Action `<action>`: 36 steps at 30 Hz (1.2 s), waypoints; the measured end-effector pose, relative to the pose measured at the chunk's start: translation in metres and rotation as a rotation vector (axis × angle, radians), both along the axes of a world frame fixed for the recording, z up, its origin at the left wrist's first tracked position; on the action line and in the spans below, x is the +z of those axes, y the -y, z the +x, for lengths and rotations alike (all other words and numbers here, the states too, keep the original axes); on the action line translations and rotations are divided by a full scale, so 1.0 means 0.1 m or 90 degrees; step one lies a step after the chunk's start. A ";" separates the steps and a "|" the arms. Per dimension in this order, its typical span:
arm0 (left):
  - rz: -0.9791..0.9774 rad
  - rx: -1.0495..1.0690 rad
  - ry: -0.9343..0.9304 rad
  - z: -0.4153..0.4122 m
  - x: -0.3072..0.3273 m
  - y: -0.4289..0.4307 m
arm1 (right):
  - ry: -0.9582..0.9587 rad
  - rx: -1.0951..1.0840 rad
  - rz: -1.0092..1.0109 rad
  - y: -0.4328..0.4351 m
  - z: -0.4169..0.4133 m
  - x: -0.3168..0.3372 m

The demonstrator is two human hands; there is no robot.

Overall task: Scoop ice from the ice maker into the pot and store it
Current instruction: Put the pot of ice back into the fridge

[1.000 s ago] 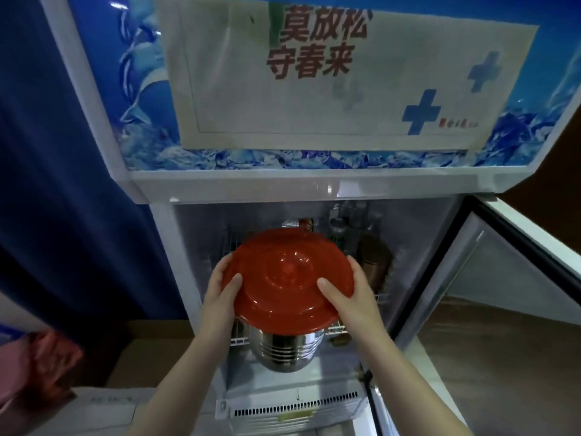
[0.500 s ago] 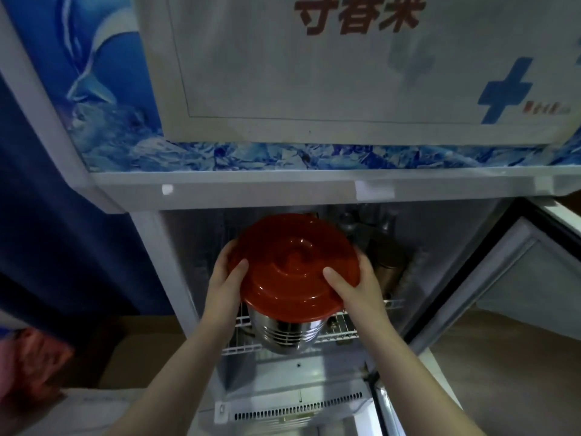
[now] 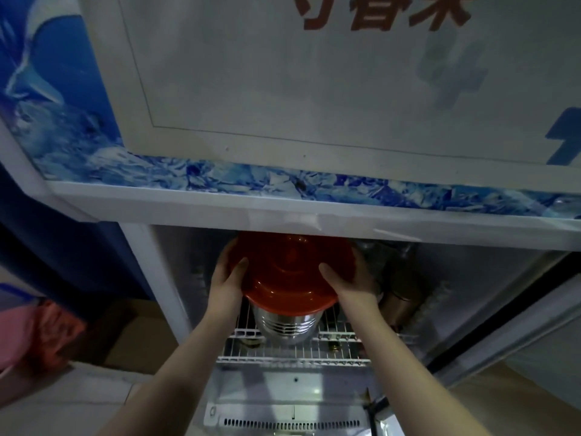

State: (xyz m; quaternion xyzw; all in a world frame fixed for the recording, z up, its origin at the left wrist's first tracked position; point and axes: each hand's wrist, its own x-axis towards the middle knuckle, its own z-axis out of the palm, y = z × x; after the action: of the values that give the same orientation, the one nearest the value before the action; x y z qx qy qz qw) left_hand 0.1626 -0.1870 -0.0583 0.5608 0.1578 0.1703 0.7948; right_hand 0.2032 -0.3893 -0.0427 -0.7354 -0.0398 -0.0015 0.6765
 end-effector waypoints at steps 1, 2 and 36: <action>-0.007 0.004 0.002 0.02 -0.01 -0.01 | 0.002 0.000 -0.007 -0.02 0.05 -0.02; -0.013 0.009 0.004 0.04 -0.03 -0.02 | 0.006 -0.001 -0.014 -0.04 0.09 -0.04; 0.070 -0.044 -0.039 0.32 -0.34 -0.04 | -0.052 -0.032 -0.079 -0.10 0.41 -0.47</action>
State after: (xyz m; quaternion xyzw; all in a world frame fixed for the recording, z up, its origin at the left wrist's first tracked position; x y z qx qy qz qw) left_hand 0.1947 -0.1832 -0.0922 0.6139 0.1531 0.1338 0.7628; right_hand 0.2445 -0.3796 -0.0892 -0.7760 0.0064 0.0142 0.6305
